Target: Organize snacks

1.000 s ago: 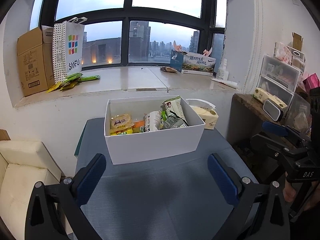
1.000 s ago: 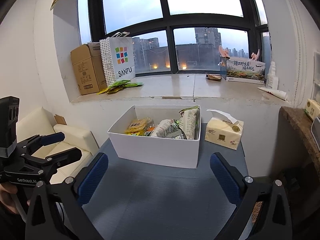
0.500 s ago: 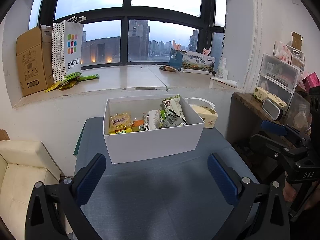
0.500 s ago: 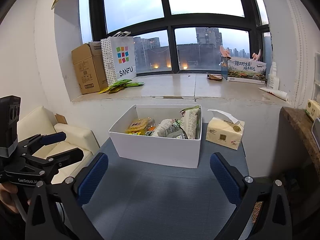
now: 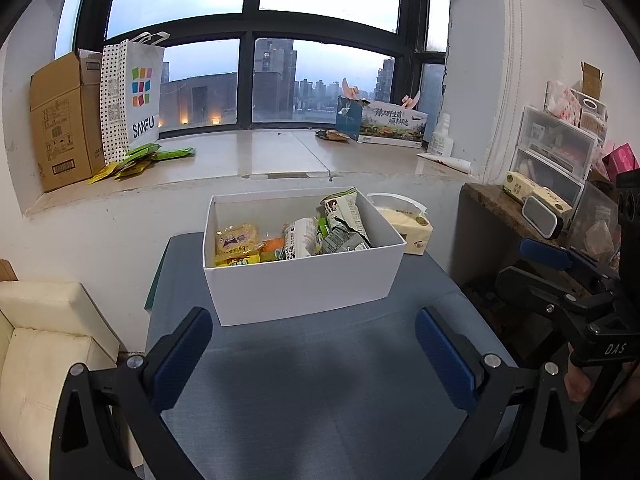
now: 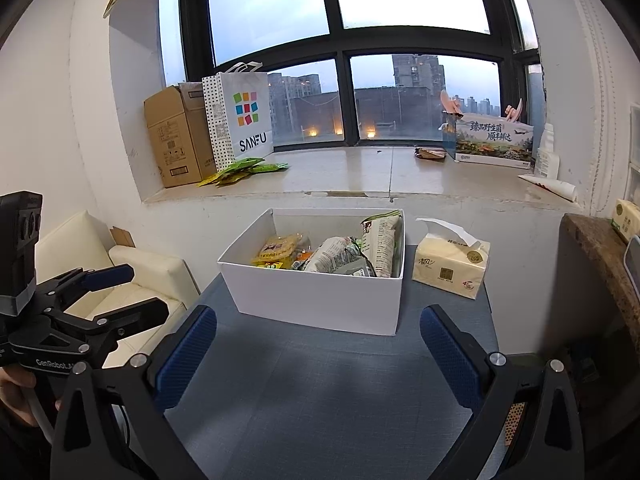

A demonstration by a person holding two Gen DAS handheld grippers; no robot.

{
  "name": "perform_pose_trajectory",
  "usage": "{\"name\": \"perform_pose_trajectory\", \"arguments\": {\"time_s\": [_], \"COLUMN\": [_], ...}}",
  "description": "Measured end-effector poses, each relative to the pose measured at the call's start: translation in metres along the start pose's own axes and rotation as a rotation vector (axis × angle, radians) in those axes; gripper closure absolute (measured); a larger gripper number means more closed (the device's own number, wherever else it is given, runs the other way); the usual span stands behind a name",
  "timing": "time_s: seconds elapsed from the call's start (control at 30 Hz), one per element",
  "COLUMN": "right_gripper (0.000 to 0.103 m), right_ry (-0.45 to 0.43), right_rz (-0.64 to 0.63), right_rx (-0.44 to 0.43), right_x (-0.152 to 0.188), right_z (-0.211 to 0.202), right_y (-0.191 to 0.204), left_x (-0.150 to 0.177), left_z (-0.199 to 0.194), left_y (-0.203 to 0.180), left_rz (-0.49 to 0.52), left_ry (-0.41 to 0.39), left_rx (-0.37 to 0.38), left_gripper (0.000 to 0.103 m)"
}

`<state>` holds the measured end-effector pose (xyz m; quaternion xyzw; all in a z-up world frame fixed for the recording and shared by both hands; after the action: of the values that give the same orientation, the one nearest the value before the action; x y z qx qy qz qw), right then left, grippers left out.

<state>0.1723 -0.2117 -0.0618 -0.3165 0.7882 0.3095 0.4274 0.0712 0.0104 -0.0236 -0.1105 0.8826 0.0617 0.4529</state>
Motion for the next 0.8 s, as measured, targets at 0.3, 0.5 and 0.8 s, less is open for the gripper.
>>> {"name": "perform_pose_trajectory", "arguments": {"time_s": [0.3, 0.5, 0.8], "right_gripper": [0.0, 0.0, 0.0], "right_ry": [0.004, 0.003, 0.006], "right_rz": [-0.005, -0.006, -0.011], "right_rx": [-0.001, -0.001, -0.004], "right_x": [0.0, -0.0001, 0.0], "right_z": [-0.0002, -0.0011, -0.0004], "right_y": [0.0, 0.0004, 0.0008], "left_x": [0.0009, 0.0007, -0.0006], "left_z": [0.0002, 0.0, 0.0002], "left_y": [-0.0003, -0.0003, 0.0005], "left_rz": [0.0, 0.0, 0.001], "left_ry": [0.002, 0.002, 0.004], "left_rx": [-0.002, -0.001, 0.004], "left_gripper": [0.0, 0.0, 0.0]}}
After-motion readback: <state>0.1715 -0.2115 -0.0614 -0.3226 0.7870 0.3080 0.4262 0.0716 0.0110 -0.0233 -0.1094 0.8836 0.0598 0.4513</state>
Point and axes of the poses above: each gripper's, at about its wrist camera, not at the fingertips, and z roughly the way its jaws point, y to its left, x to its underside, the point moved 6 cm from there along z, roughly the way its jaws point, and after that the axes turned 10 degrees about -x, right-handed, at the moved point
